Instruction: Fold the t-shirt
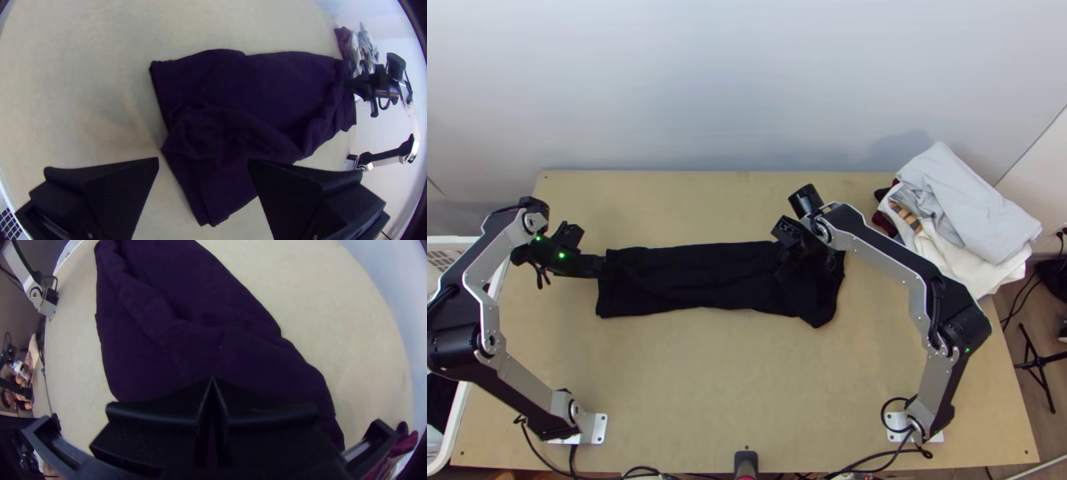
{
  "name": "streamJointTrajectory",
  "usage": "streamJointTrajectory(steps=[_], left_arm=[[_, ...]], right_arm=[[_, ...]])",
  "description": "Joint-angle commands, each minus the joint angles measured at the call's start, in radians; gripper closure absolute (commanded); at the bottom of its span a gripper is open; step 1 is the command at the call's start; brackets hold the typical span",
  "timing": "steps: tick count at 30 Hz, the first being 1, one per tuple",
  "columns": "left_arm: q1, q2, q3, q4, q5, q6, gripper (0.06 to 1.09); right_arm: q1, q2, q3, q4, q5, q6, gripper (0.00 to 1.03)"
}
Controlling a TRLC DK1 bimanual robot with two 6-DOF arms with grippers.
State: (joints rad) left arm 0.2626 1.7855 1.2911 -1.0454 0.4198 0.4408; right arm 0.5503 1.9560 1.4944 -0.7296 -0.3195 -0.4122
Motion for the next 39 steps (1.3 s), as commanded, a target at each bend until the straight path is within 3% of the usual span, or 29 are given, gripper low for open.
streamJointTrajectory(steps=[1, 18, 29, 39], left_arm=[[-0.01, 0.032, 0.004, 0.007, 0.045, -0.017, 0.11], [-0.033, 0.043, -0.032, 0.105, 0.048, -0.04, 0.11], [0.021, 0.029, -0.018, 0.03, 0.086, -0.007, 0.11], [0.032, -0.001, -0.096, 0.102, 0.088, -0.013, 0.11]], right_arm=[[-0.027, 0.037, -0.049, 0.047, -0.001, -0.007, 1.0], [-0.016, 0.046, -0.054, 0.056, -0.001, 0.001, 1.0], [-0.02, 0.046, -0.072, 0.056, 0.0, 0.0, 1.0], [-0.018, 0.043, -0.074, 0.056, 0.002, 0.004, 1.0]])
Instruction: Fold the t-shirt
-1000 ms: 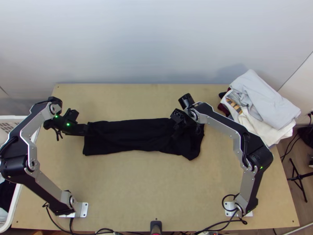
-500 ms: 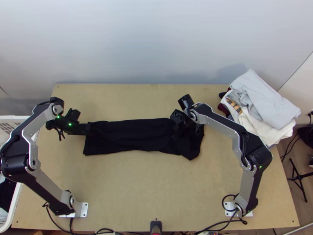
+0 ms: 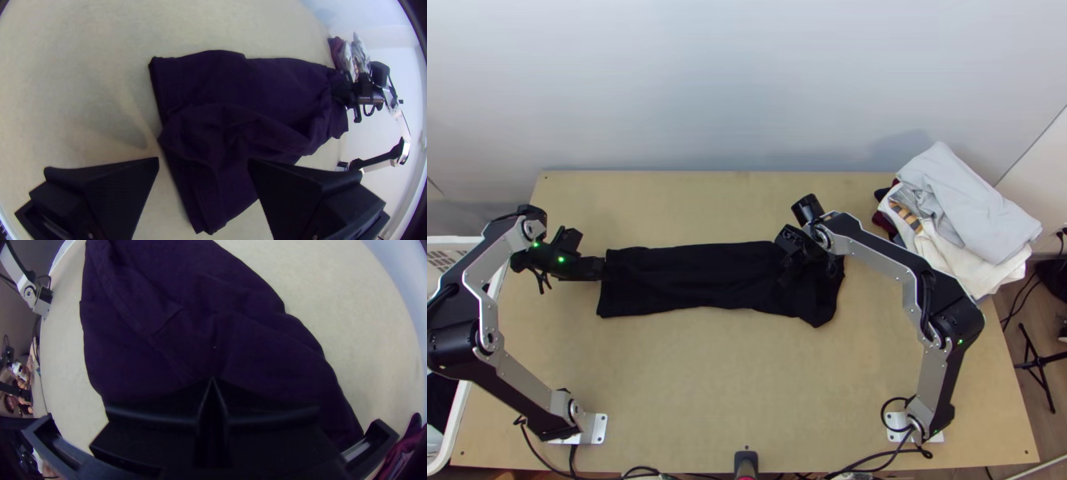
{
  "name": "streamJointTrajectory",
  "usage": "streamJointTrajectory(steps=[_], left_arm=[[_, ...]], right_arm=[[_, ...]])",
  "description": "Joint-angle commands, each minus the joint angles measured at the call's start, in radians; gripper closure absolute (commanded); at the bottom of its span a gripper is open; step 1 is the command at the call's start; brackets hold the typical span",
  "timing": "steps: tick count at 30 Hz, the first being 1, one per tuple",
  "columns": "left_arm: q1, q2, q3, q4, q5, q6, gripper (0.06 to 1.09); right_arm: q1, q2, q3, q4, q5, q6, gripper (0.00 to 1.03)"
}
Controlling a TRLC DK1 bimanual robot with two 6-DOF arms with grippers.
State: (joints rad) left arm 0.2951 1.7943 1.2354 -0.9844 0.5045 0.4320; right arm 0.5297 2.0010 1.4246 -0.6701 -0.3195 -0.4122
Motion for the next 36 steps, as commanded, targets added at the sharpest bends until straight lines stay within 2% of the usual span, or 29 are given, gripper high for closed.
streamJointTrajectory(steps=[1, 9, 13, 18, 24, 26, 30, 32, 36], left_arm=[[-0.007, -0.007, -0.039, 0.049, 0.003, -0.009, 0.11], [-0.057, 0.019, -0.039, 0.081, 0.008, -0.052, 0.11], [-0.068, 0.039, -0.045, 0.085, 0.06, -0.073, 0.11], [-0.088, 0.07, -0.068, 0.108, 0.063, -0.081, 0.11], [-0.129, 0.063, -0.048, 0.102, 0.097, -0.119, 0.2], [-0.139, 0.06, -0.033, 0.087, 0.108, -0.127, 0.2], [-0.139, 0.068, -0.013, 0.082, 0.149, -0.151, 0.29], [-0.142, 0.068, -0.002, 0.081, 0.166, -0.161, 0.38], [-0.142, 0.071, 0.015, 0.081, 0.204, -0.174, 0.64]], right_arm=[[0.004, -0.005, -0.006, -0.003, 0.002, 0.007, 1.0], [0.009, -0.021, -0.003, -0.005, 0.003, 0.013, 1.0], [0.009, -0.021, -0.003, -0.005, 0.003, 0.013, 1.0], [0.013, -0.021, -0.004, -0.005, 0.003, 0.019, 1.0], [0.027, -0.021, -0.004, -0.006, 0.007, 0.021, 1.0], [0.03, -0.021, -0.003, -0.006, 0.007, 0.021, 1.0], [0.039, -0.013, -0.003, -0.006, 0.008, 0.023, 1.0], [0.042, -0.01, -0.001, -0.006, 0.01, 0.021, 1.0], [0.042, 0.005, 0.005, -0.005, 0.013, 0.021, 1.0]])
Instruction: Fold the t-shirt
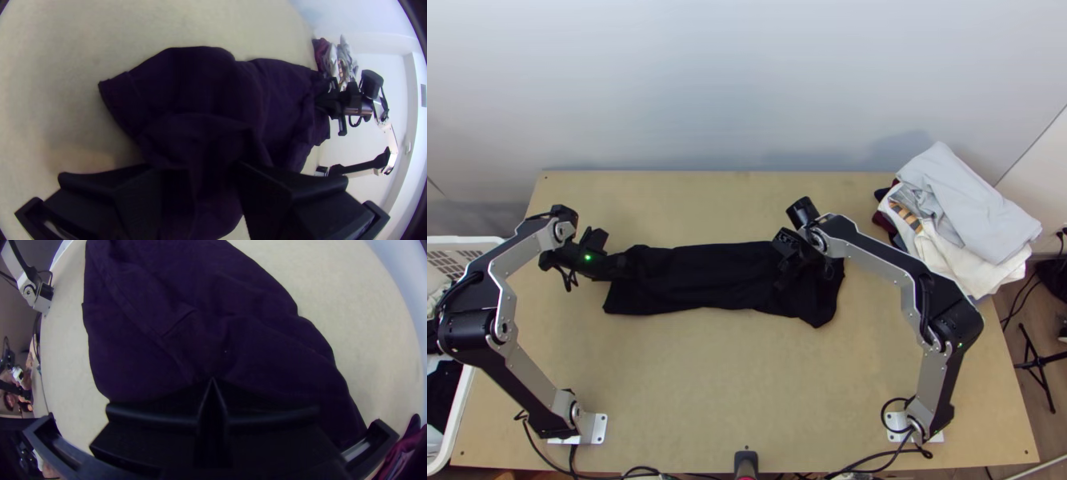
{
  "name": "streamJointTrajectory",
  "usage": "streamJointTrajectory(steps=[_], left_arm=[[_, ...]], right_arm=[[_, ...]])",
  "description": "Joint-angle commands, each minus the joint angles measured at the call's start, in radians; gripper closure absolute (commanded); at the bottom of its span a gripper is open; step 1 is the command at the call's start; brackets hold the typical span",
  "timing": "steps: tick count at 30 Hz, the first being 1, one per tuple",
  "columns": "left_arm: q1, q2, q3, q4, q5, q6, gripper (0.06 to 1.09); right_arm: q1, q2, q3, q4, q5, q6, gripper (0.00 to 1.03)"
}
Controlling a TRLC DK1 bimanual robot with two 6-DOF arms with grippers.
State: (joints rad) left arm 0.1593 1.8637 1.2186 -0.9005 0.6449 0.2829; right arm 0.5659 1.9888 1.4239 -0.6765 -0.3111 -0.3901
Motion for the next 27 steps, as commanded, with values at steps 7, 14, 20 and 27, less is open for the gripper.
streamJointTrajectory(steps=[7, 14, 20, 27], left_arm=[[0.011, 0.003, 0.038, -0.003, 0.085, -0.033, 1.03], [0.025, -0.02, 0.03, -0.012, 0.084, -0.019, 1.05], [0.068, -0.04, 0.036, -0.043, 0.082, 0.015, 1.05], [0.115, -0.074, 0.036, -0.094, 0.081, 0.062, 1.05]], right_arm=[[0.006, 0.019, 0.009, 0.0, 0.004, -0.001, 1.0], [0.006, 0.004, 0.053, -0.037, 0.003, 0.036, 1.0], [0.006, -0.09, 0.099, -0.08, -0.006, 0.063, 1.0], [0.011, -0.177, 0.145, -0.184, -0.016, 0.056, 1.0]])
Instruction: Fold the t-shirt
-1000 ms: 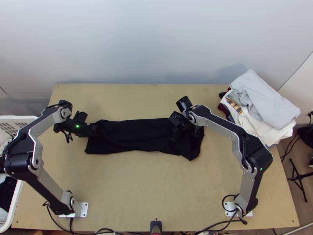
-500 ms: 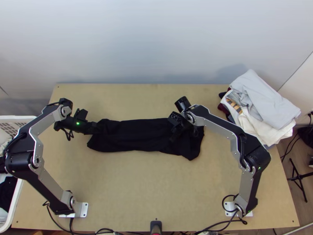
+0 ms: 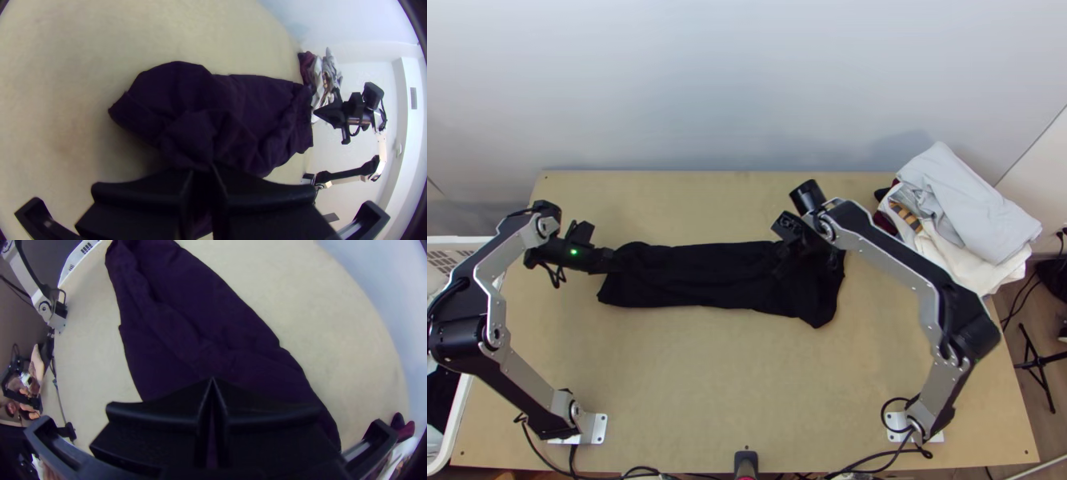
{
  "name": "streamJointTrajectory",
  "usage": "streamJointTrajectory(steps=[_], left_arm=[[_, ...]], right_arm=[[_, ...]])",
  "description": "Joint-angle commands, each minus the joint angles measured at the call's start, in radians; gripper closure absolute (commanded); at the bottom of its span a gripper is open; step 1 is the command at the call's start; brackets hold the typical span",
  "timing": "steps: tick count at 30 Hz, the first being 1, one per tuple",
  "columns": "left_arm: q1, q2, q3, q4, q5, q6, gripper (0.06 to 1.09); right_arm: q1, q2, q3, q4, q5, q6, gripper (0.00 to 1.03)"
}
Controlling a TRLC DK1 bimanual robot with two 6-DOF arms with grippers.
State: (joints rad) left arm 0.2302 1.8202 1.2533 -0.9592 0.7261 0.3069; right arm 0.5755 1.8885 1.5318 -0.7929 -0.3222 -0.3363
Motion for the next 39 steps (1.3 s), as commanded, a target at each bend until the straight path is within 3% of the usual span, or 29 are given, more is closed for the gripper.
streamJointTrajectory(steps=[1, 11, 17, 21, 29, 39], left_arm=[[0.054, -0.033, 0.001, -0.044, -0.001, 0.049, 1.05], [0.228, -0.07, 0.02, -0.173, -0.013, 0.199, 1.05], [0.265, -0.076, 0.063, -0.257, -0.014, 0.233, 1.05], [0.118, -0.157, 0.092, -0.26, -0.014, 0.113, 1.05], [-0.244, -0.185, 0.288, -0.185, -0.017, -0.25, 1.05], [-0.672, -0.016, 0.497, -0.173, -0.044, -0.304, 1.05]], right_arm=[[-0.005, -0.088, 0.036, -0.074, -0.005, 0.002, 1.0], [-0.077, -0.1, -0.042, -0.086, -0.005, -0.012, 1.0], [-0.083, -0.092, -0.052, -0.086, -0.006, -0.013, 1.0], [-0.086, -0.108, -0.045, -0.088, -0.005, -0.007, 1.0], [-0.134, -0.187, -0.088, -0.095, -0.005, -0.004, 1.0], [-0.19, -0.325, -0.18, -0.123, -0.005, -0.003, 1.0]])
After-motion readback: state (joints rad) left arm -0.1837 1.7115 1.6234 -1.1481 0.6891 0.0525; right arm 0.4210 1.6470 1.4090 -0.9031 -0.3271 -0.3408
